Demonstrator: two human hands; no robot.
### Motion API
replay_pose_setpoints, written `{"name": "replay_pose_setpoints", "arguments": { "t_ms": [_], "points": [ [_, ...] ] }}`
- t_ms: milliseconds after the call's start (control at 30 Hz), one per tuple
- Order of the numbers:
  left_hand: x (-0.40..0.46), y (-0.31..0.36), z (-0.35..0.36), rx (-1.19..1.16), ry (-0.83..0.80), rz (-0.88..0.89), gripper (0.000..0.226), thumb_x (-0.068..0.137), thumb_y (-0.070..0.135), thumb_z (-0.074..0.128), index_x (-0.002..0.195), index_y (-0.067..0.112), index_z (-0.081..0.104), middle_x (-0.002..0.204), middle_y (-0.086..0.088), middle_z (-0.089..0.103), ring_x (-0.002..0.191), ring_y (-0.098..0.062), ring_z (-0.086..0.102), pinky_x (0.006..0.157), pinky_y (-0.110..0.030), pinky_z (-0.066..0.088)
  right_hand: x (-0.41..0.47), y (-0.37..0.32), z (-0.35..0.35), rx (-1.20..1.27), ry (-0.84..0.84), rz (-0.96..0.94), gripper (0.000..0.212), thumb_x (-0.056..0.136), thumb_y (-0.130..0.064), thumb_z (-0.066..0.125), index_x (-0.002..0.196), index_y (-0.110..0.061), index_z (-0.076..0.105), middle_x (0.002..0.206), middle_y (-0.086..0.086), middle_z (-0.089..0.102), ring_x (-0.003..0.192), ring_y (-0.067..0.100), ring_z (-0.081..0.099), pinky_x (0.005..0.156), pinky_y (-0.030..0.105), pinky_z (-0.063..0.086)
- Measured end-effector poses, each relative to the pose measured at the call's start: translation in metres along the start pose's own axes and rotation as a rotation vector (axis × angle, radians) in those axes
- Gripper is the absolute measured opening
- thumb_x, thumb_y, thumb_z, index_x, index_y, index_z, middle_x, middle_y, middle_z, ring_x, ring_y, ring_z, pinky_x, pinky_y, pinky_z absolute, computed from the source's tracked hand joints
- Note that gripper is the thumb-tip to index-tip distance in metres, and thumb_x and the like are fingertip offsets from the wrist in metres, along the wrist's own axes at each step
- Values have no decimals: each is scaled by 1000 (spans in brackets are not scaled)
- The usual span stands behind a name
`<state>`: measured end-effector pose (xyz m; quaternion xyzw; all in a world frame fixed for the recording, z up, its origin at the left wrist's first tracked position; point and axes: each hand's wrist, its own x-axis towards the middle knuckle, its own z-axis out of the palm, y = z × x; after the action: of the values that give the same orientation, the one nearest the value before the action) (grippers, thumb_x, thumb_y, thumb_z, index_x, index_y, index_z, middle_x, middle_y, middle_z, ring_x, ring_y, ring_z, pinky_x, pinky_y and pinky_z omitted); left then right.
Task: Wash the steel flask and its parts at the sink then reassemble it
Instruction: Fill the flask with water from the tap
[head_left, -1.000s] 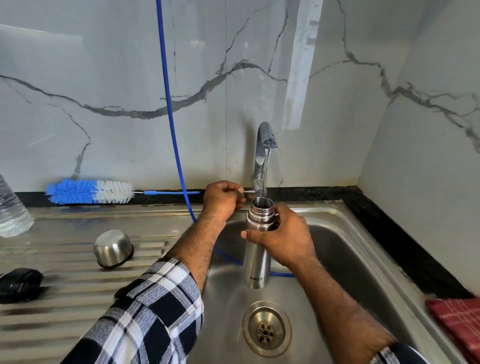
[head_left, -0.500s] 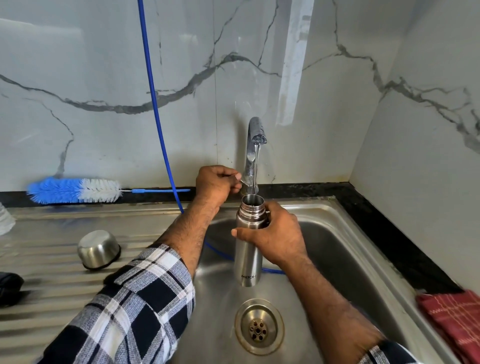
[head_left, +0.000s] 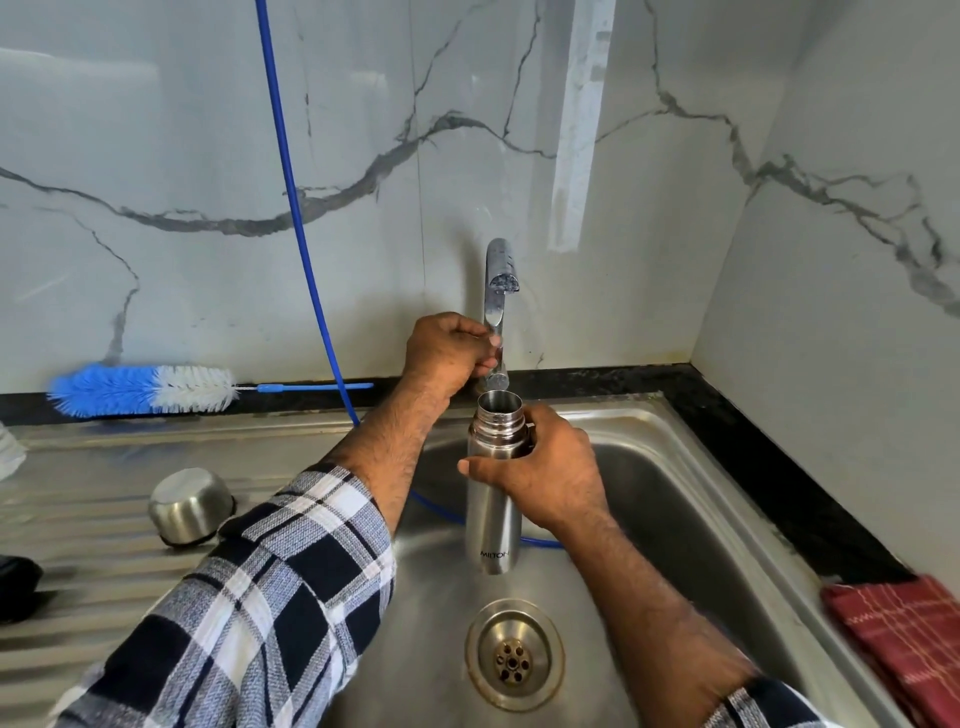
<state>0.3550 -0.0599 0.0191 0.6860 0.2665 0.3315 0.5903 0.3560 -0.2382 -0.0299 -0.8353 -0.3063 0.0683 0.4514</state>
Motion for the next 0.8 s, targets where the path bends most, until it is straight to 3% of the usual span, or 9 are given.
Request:
{"name": "replay_pose_setpoints", "arguments": {
  "t_ms": [33,133,300,400,500,600,667,800],
  "points": [
    [-5,-1,-1,-21,21,-13,6,92,3,77,97,7,75,86,-11,80,82,-26,80,72,-34,66,0,0,-2,5,-2,3,67,64,-51,97,118,-35,61,101,-16,69,92,-1,65,76,21,51],
    [-24,-4,-8,-35,61,0,19,101,0,59,97,14,72,93,-9,78,88,-23,79,80,-34,65,1,-2,-12,30,17,18,60,62,-51,98,106,-36,60,95,-15,70,87,0,66,71,23,51],
    [-76,-8,-27,-52,33,28,28,103,-10,50,106,12,67,106,-11,74,93,-19,74,81,-32,62,0,-8,-36,73,119,7,59,60,-51,100,105,-32,67,92,-16,73,85,3,69,70,26,51],
    [-111,-26,-45,169,-68,-2,35,93,-5,70,125,9,65,115,-6,73,105,-17,71,95,-32,58,-5,-14,-49,91,167,-16,66,59,-59,98,110,-28,70,97,-14,75,89,6,70,77,30,54],
    [-141,-48,-57,364,-240,-101,83,62,25,101,134,20,61,123,6,71,113,-12,68,106,-38,56,-15,-23,-56,108,173,-42,71,59,-66,95,112,-27,69,101,-11,75,93,11,71,84,37,58],
    [-162,-46,-52,395,-282,-101,105,46,43,105,139,22,59,132,7,69,120,-10,65,108,-37,54,-28,-35,-55,107,145,-108,75,57,-74,91,111,-27,68,100,-10,75,91,11,72,85,42,62],
    [-171,-38,-49,378,-253,-72,108,40,54,101,136,26,60,128,11,70,118,-9,66,105,-36,56,-37,-43,-52,108,121,-164,74,56,-78,88,107,-28,68,95,-10,75,87,10,72,80,43,64],
    [-179,-32,-54,274,-179,-17,88,45,49,101,123,31,65,111,10,78,104,-8,74,94,-39,63,-47,-57,-45,134,106,-236,72,55,-83,86,100,-30,68,86,-10,76,77,6,73,73,42,65]
  ]
}}
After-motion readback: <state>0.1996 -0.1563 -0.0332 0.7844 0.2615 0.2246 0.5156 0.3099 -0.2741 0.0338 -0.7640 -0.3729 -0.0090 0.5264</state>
